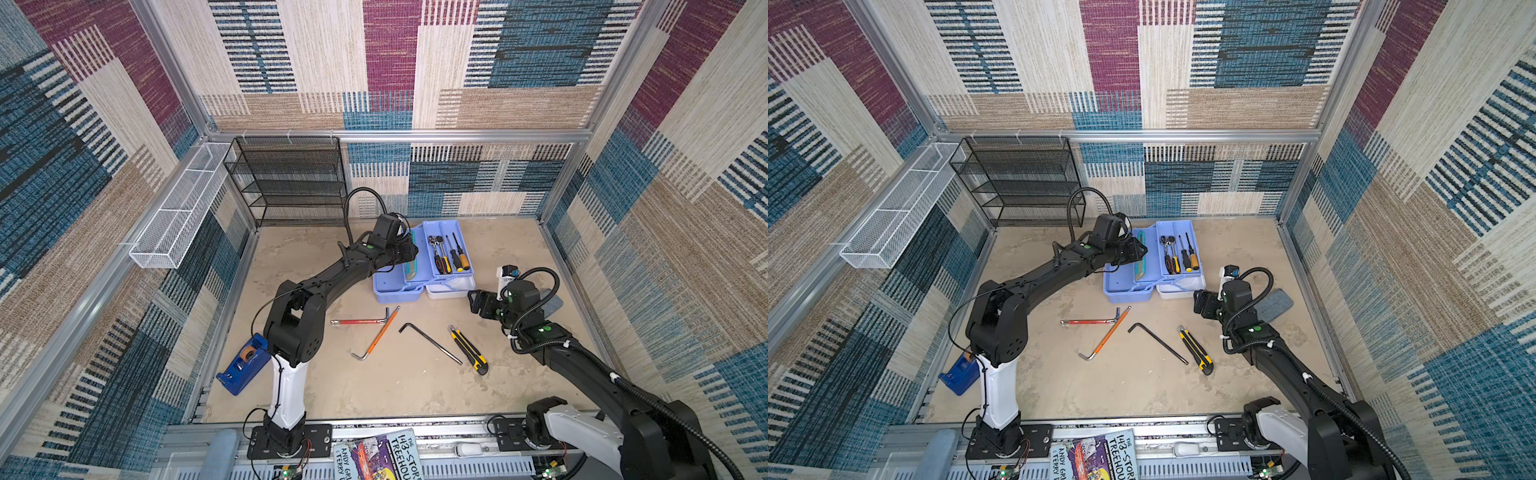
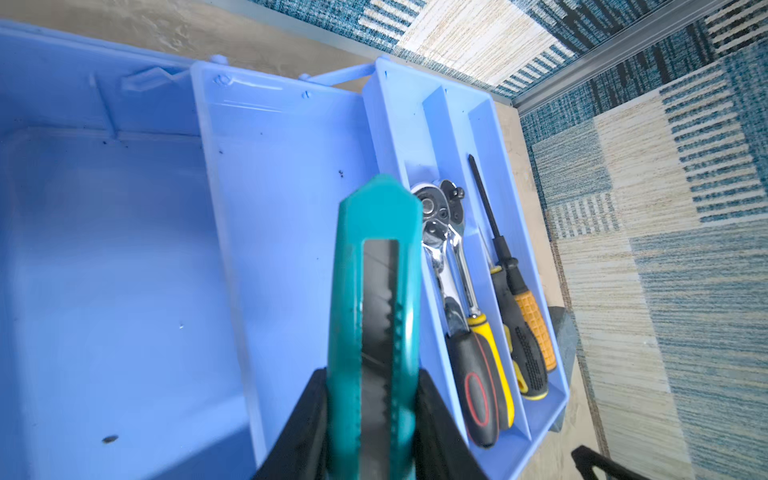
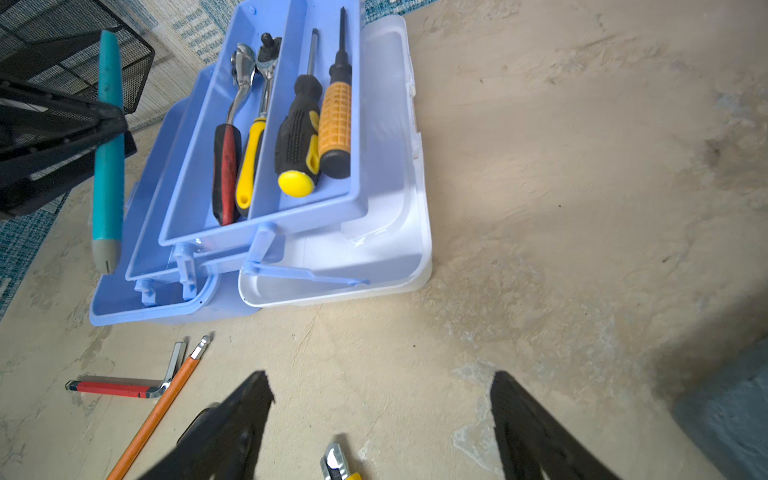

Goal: Pack the tool kit
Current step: 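Lift and carry the teal knife over the top tray with the left gripper, then lower the teal knife into the top tray and open the left gripper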

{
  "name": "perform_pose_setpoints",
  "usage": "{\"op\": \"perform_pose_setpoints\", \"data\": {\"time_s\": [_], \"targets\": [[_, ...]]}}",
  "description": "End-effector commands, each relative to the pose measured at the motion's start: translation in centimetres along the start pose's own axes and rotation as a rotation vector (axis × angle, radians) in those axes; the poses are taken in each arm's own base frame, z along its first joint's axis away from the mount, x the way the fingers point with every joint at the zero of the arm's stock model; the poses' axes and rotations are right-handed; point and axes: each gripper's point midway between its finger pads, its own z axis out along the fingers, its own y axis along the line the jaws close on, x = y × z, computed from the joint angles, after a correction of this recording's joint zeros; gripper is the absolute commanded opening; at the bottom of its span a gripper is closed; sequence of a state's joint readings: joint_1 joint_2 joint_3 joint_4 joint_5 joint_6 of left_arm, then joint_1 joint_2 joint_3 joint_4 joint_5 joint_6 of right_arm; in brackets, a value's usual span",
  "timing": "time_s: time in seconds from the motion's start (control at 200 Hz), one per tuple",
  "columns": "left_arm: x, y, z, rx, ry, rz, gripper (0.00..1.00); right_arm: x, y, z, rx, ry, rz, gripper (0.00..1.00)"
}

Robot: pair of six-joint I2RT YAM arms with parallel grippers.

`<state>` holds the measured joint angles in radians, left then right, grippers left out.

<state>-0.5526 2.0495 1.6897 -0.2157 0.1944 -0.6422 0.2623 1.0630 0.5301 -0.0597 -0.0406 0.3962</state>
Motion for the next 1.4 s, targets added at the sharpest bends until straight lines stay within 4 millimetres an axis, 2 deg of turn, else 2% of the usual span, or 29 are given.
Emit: {"op": "perform_pose_setpoints", "data": {"time_s": [0.0,0.25,0.451,0.636,0.746,0.917,1.137,1.392], "targets": [[-0.7,-1.0,0.9,0.042,0.0,-0.05,0.12,-0.5,0.6,0.1,-0.029,-0.023,0.013,0.85],[0.0,-0.1,4.2,0.015,0.066,-0.112,0.13,-0.1,0.7,0.0,-0.045,-0.021,0.051,0.85],[0.6,0.9,5.6,-0.006,0.077,-0.157,0.18,0.2,0.9,0.2,-0.055,-0.01,0.059,0.85],[0.6,0.6,6.2,0.012,0.09,-0.163,0.33,0.8,0.8,0.5,-0.045,0.011,0.058,0.84],[1.0,0.2,6.6,0.039,0.109,-0.173,0.46,1.1,0.7,0.5,-0.024,0.021,0.068,0.83],[0.8,-0.3,6.5,0.063,0.107,-0.191,0.66,2.9,1.0,0.9,0.003,0.066,0.087,0.82],[-0.2,-1.1,4.7,0.077,0.067,-0.182,0.74,6.2,1.8,1.2,0.037,0.17,0.087,0.81],[-1.0,-1.9,2.8,0.097,0.032,-0.173,0.75,9.1,1.4,0.4,0.07,0.221,0.131,0.81]]}}
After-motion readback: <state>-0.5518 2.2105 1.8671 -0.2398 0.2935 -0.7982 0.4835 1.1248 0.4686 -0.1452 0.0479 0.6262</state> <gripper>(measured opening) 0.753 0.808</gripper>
